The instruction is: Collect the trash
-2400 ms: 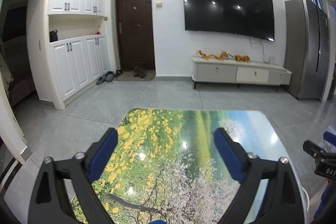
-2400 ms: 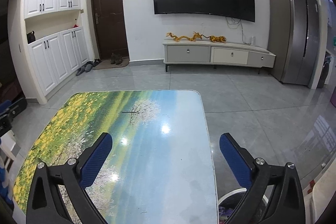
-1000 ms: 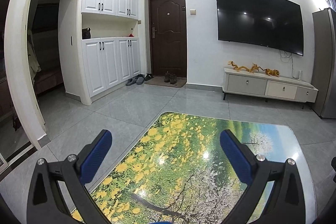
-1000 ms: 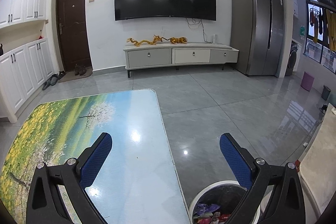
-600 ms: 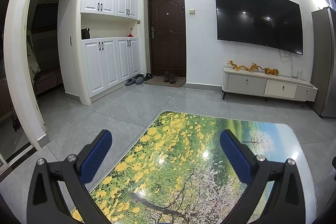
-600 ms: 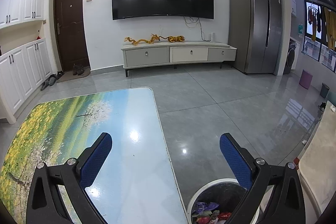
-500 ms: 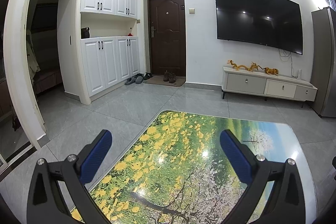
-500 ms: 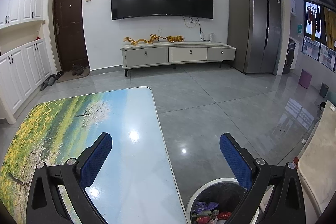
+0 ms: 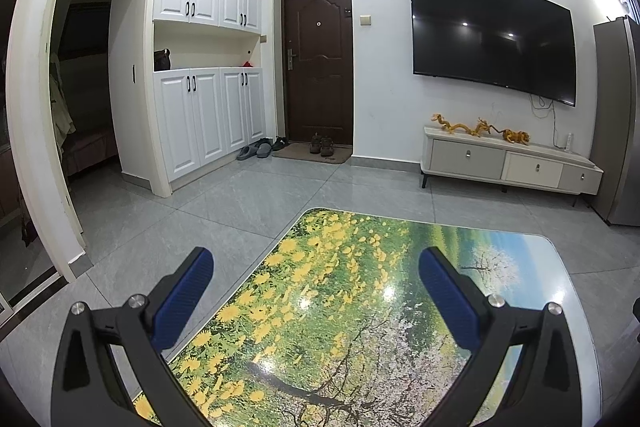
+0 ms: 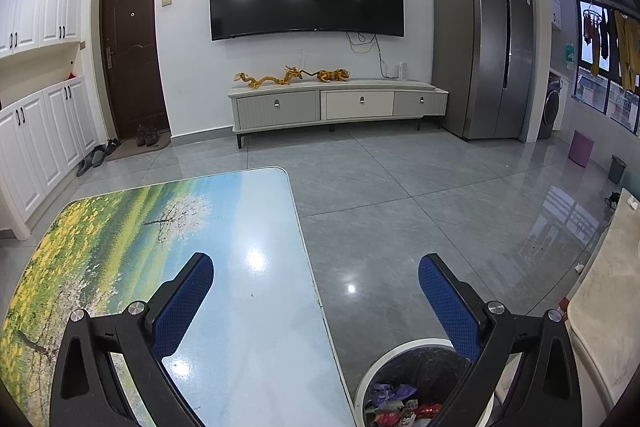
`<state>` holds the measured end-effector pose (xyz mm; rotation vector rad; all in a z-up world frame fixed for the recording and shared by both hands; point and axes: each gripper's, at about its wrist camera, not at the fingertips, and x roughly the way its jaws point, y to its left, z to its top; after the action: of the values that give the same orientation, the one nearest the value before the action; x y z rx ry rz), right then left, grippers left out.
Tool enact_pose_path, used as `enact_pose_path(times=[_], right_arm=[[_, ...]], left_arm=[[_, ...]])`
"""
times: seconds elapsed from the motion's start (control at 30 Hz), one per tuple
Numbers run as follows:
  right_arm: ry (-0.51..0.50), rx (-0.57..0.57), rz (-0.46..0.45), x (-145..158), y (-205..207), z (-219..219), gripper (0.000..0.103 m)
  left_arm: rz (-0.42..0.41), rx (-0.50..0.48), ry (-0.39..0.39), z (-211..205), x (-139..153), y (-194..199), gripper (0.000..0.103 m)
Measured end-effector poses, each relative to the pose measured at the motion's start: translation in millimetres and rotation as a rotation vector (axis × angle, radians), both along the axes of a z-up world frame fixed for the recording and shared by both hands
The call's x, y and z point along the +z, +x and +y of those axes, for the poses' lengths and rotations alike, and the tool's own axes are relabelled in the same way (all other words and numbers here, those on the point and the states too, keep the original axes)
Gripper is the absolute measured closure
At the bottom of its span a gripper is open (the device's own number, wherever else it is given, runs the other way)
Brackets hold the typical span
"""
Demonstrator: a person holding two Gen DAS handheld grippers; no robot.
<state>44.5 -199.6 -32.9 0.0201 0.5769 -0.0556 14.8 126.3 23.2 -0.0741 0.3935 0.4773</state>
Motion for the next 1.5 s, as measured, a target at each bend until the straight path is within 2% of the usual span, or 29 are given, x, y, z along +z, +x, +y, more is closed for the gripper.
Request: enact_pose_path(times=[1.5], right_arm=[[-0.001, 0.006, 0.012, -2.0, -1.9, -0.4, 0.000]], left_arm=[[0.008, -0.023, -0.006, 0.0, -4.2, -1.2, 0.000]])
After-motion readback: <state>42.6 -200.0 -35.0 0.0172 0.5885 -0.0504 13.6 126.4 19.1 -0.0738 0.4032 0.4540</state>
